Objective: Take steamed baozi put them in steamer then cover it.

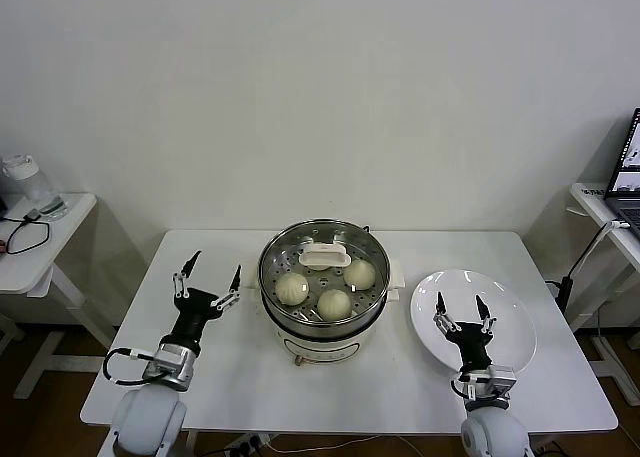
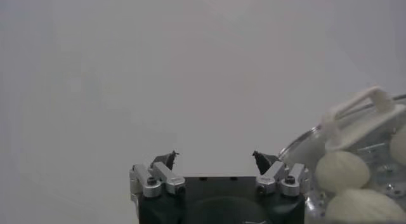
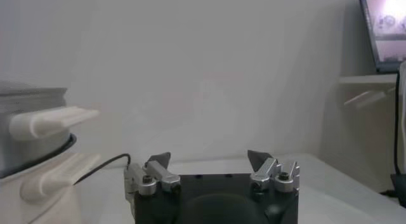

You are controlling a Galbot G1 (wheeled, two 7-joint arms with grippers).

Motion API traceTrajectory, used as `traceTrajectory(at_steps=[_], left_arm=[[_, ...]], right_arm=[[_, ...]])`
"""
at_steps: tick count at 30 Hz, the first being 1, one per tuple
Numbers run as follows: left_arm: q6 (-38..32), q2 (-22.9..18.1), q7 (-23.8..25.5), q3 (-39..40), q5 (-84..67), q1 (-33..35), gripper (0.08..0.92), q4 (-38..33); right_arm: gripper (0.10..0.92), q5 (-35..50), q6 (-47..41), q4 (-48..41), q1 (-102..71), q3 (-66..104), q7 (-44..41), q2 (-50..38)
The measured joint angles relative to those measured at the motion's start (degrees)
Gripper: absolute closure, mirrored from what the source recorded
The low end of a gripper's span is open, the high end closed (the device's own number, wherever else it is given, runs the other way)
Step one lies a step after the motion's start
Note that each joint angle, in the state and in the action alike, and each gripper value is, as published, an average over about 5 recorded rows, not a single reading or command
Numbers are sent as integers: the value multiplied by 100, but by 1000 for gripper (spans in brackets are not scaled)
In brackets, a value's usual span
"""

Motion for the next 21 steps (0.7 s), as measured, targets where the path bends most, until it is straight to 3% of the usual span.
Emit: traceTrajectory(at_steps=[21], left_arm=[[-643,32,11,-238,-561,136,177,659]], right_arm=[[203,91,-83,99,-136,41,-139,24]])
